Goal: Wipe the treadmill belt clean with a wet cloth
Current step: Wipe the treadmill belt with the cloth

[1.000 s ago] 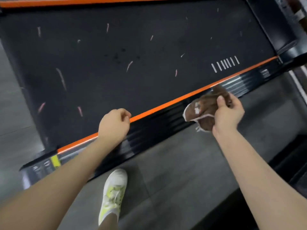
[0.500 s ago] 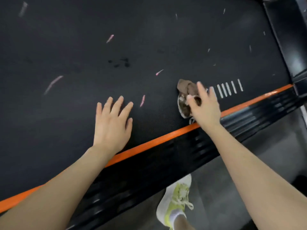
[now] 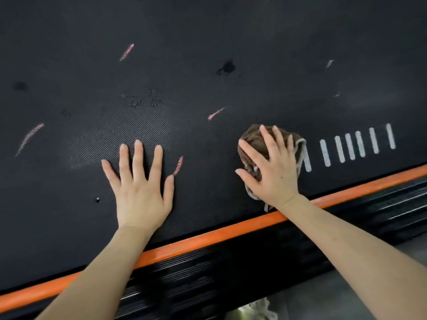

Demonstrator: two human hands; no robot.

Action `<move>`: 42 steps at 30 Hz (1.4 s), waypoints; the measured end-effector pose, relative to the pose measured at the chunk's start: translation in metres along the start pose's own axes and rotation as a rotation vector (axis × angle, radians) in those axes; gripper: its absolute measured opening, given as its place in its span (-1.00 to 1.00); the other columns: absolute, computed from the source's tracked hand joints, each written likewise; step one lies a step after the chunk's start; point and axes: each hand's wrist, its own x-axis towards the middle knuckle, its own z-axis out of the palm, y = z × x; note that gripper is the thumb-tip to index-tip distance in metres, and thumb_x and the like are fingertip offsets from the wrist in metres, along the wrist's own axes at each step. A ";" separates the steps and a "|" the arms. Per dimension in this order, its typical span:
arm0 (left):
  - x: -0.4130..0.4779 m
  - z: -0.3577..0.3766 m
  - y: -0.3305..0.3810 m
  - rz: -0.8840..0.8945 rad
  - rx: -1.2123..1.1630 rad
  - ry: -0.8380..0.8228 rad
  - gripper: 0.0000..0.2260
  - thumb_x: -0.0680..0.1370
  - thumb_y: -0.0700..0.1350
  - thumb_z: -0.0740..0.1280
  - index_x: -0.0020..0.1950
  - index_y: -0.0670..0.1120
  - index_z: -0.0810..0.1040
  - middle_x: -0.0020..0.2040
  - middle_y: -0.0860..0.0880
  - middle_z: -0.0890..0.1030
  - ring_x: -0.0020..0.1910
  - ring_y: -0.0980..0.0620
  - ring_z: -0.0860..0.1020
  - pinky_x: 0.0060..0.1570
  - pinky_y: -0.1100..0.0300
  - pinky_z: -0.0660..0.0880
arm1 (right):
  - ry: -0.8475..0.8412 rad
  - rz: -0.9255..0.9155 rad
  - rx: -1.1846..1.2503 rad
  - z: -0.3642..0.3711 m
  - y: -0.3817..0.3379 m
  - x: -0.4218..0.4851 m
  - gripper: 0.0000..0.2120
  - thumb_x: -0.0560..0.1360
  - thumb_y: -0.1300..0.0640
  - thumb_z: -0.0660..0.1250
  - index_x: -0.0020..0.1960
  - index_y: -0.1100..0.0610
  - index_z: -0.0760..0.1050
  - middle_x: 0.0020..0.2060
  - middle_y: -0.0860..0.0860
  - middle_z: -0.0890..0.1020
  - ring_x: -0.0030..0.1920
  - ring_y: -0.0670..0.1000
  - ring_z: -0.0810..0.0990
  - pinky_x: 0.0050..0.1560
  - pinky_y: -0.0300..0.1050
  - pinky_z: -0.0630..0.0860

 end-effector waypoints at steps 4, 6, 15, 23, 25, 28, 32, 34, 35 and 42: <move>-0.001 0.000 0.001 -0.007 0.020 -0.008 -0.48 0.58 0.11 0.02 0.49 -0.08 0.25 0.46 -0.28 0.23 0.46 -0.33 0.10 0.38 -0.37 -0.08 | -0.010 -0.018 0.003 0.001 0.000 0.002 -0.51 0.52 -0.24 0.15 0.40 -0.09 0.34 0.42 0.21 0.31 0.44 0.33 0.19 0.39 0.41 0.06; -0.002 -0.001 0.001 -0.017 0.007 -0.001 -0.48 0.58 0.11 0.02 0.48 -0.09 0.28 0.45 -0.28 0.25 0.46 -0.34 0.11 0.37 -0.38 -0.05 | -0.017 -0.020 0.004 0.001 -0.002 0.001 -0.53 0.52 -0.19 0.17 0.39 -0.09 0.35 0.42 0.22 0.31 0.44 0.34 0.18 0.38 0.43 0.06; 0.072 -0.021 0.140 0.011 -0.272 0.249 -0.60 0.61 0.01 0.06 0.38 -0.12 0.42 0.36 -0.26 0.40 0.40 -0.26 0.29 0.42 -0.24 0.04 | -0.010 -0.189 0.025 -0.007 0.019 0.003 -0.62 0.52 0.01 0.13 0.31 -0.09 0.47 0.39 0.21 0.38 0.40 0.32 0.28 0.35 0.41 0.16; 0.120 0.007 0.254 0.190 -0.329 0.281 -0.62 0.62 -0.03 0.11 0.40 -0.12 0.38 0.36 -0.25 0.42 0.41 -0.25 0.28 0.42 -0.20 0.07 | -0.002 -0.062 0.084 -0.042 0.204 0.001 -0.61 0.51 -0.02 0.13 0.24 0.05 0.56 0.36 0.26 0.40 0.35 0.31 0.38 0.26 0.35 0.35; 0.123 0.014 0.280 0.274 -0.297 0.272 -0.61 0.62 -0.02 0.11 0.41 -0.12 0.38 0.35 -0.26 0.43 0.41 -0.26 0.28 0.41 -0.21 0.09 | -0.018 0.052 0.058 -0.058 0.261 -0.007 -0.53 0.52 -0.10 0.05 0.29 0.02 0.52 0.41 0.22 0.35 0.39 0.27 0.33 0.32 0.28 0.32; 0.130 0.020 0.322 0.342 -0.245 0.259 -0.58 0.60 0.00 0.08 0.40 -0.13 0.40 0.34 -0.27 0.43 0.40 -0.28 0.28 0.40 -0.22 0.11 | 0.006 0.213 -0.019 -0.078 0.337 -0.021 -0.59 0.58 -0.09 0.09 0.36 -0.04 0.44 0.47 0.20 0.25 0.46 0.24 0.21 0.39 0.25 0.21; 0.141 0.027 0.385 0.423 -0.196 0.274 -0.61 0.61 -0.01 0.10 0.39 -0.12 0.42 0.35 -0.25 0.43 0.40 -0.28 0.28 0.40 -0.20 0.11 | 0.079 0.379 -0.055 -0.094 0.382 -0.033 -0.44 0.53 -0.17 0.23 0.49 -0.12 0.20 0.52 0.18 0.11 0.50 0.23 0.09 0.42 0.25 0.16; 0.148 0.032 0.412 0.443 -0.184 0.280 -0.62 0.63 -0.01 0.11 0.40 -0.10 0.40 0.38 -0.23 0.40 0.42 -0.26 0.25 0.41 -0.18 0.07 | 0.045 0.330 -0.066 -0.088 0.378 -0.038 -0.25 0.43 -0.34 0.23 0.53 -0.15 0.07 0.53 0.16 0.06 0.51 0.21 0.04 0.41 0.21 0.18; 0.151 0.034 0.425 0.446 -0.176 0.277 -0.62 0.64 0.00 0.10 0.42 -0.08 0.38 0.41 -0.21 0.38 0.44 -0.25 0.22 0.42 -0.17 0.04 | 0.036 0.272 -0.099 -0.082 0.377 -0.040 -0.22 0.41 -0.40 0.19 0.53 -0.14 0.08 0.53 0.18 0.07 0.51 0.23 0.04 0.40 0.22 0.20; 0.180 0.053 0.487 0.388 -0.066 0.211 -0.57 0.64 0.08 -0.03 0.52 0.06 0.19 0.53 -0.13 0.16 0.50 -0.20 0.05 0.46 -0.12 -0.09 | 0.143 0.043 -0.121 -0.080 0.440 -0.052 -0.60 0.55 0.00 0.06 0.27 0.07 0.51 0.35 0.21 0.42 0.31 0.29 0.43 -0.10 0.12 0.61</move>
